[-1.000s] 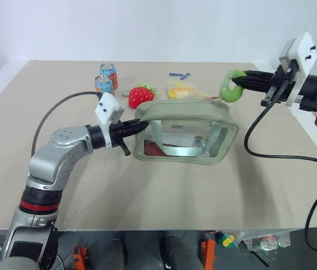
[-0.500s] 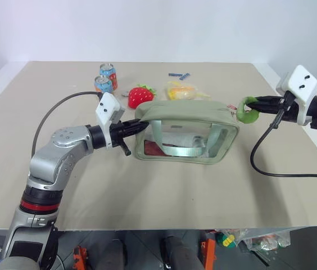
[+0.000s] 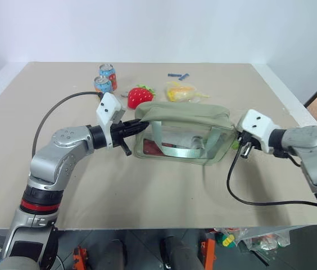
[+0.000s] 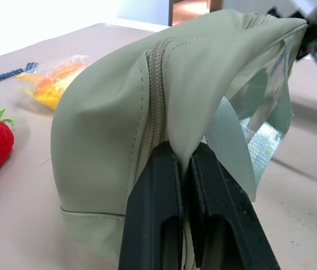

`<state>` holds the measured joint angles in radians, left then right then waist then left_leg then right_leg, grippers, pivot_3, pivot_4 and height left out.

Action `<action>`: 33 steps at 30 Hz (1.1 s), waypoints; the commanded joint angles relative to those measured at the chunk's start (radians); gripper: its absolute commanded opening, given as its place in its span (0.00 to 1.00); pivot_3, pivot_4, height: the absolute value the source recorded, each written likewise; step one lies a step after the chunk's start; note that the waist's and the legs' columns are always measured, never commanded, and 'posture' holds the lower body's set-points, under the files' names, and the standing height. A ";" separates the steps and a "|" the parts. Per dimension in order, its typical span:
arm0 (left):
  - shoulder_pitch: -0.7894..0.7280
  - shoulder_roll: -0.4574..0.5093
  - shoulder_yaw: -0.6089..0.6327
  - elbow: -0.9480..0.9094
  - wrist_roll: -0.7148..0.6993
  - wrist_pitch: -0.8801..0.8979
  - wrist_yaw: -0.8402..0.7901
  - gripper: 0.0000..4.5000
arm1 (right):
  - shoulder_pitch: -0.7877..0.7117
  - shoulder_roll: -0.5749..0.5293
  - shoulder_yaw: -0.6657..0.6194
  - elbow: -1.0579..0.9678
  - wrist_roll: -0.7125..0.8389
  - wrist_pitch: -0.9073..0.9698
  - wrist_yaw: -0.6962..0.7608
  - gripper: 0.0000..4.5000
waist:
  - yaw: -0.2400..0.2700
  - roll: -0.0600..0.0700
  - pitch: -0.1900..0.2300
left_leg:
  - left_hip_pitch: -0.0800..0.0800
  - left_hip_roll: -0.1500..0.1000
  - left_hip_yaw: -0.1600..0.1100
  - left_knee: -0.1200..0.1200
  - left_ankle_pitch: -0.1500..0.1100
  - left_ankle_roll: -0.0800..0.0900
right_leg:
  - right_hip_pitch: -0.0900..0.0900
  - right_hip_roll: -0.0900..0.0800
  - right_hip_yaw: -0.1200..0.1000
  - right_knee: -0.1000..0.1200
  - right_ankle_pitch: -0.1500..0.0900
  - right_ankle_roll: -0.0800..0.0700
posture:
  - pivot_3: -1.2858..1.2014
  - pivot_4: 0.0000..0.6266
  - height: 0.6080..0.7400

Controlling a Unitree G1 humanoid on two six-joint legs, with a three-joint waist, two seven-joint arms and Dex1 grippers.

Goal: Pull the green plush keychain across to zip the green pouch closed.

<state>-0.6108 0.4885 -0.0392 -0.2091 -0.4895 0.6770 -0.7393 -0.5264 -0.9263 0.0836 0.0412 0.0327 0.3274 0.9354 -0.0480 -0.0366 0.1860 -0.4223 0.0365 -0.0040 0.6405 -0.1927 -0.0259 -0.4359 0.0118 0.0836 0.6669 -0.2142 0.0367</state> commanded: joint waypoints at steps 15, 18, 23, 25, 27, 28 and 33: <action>-0.072 0.049 0.078 -0.029 -0.063 0.037 -0.005 0.85 | -0.084 -0.076 -0.223 -0.058 0.247 0.126 0.155 0.84 | 0.001 0.000 0.000 | 0.001 0.000 0.000 0.000 0.001 0.000 | 0.001 0.000 0.000 0.000 0.001 0.000 | 0.52 0.24 1.00; -0.079 0.057 0.077 -0.020 -0.065 0.032 -0.012 0.99 | -0.099 -0.091 -0.249 -0.038 0.265 0.133 0.152 1.00 | 0.001 0.000 0.000 | 0.001 0.000 -0.001 0.000 0.001 0.000 | 0.001 0.000 -0.001 0.000 0.001 0.000 | 0.52 0.24 1.00; -0.074 0.055 0.071 -0.032 -0.071 0.036 -0.018 0.99 | -0.103 -0.115 -0.322 -0.027 0.308 0.162 0.145 1.00 | 0.001 0.000 0.000 | 0.001 -0.001 0.000 0.000 0.001 0.000 | 0.001 -0.001 0.000 0.000 0.001 0.000 | 0.52 0.24 1.00; -0.071 0.060 0.109 -0.036 -0.090 0.045 -0.003 0.99 | -0.103 -0.114 -0.384 -0.051 0.369 0.220 0.135 1.00 | 0.001 0.000 0.000 | 0.001 -0.001 0.000 0.000 0.001 0.000 | 0.001 0.000 0.000 0.000 0.001 0.000 | 0.52 0.24 1.00; -0.064 0.067 0.151 -0.038 -0.104 0.050 0.015 0.99 | -0.099 -0.103 -0.445 -0.075 0.423 0.270 0.110 1.00 | 0.001 0.000 0.000 | 0.001 0.000 0.000 0.000 0.001 0.000 | 0.001 0.000 0.000 0.000 0.001 0.000 | 0.52 0.24 1.00; -0.058 0.070 0.167 -0.039 -0.104 0.044 0.023 0.99 | -0.092 -0.101 -0.471 -0.087 0.439 0.287 0.094 1.00 | 0.000 0.000 0.000 | 0.001 0.000 0.000 0.000 0.000 0.000 | 0.001 0.000 0.000 0.000 0.001 0.000 | 0.52 0.24 1.00; 0.020 0.098 0.220 -0.078 -0.068 0.013 0.071 0.99 | 0.046 -0.116 -0.627 -0.233 0.510 0.405 0.051 1.00 | 0.002 0.000 0.000 | 0.001 0.000 0.000 0.000 0.001 0.000 | 0.001 0.000 0.000 0.000 0.001 0.000 | 0.52 0.24 1.00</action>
<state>-0.6167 0.5703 0.1387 -0.2443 -0.5687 0.7133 -0.6903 -0.5100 -1.0219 -0.4546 -0.1114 0.4947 0.6718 0.9987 -0.0463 -0.0364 0.1860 -0.4214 0.0363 -0.0045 0.6398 -0.1922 -0.0254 -0.4344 0.0115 0.0834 0.6664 -0.2142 0.0365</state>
